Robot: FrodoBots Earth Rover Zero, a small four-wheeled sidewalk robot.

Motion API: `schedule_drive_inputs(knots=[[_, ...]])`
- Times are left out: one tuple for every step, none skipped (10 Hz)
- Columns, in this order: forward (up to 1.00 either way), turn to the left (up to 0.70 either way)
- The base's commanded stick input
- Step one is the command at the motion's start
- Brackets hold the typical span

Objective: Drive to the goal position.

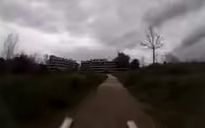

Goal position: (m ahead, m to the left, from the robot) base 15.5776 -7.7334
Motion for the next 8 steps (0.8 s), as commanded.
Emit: schedule_drive_inputs(knots=[[0.70,0.00],[0.70,0.00],[0.70,0.00],[0.70,0.00],[0.70,0.00],[0.70,0.00],[0.70,-0.13],[0.70,-0.31]])
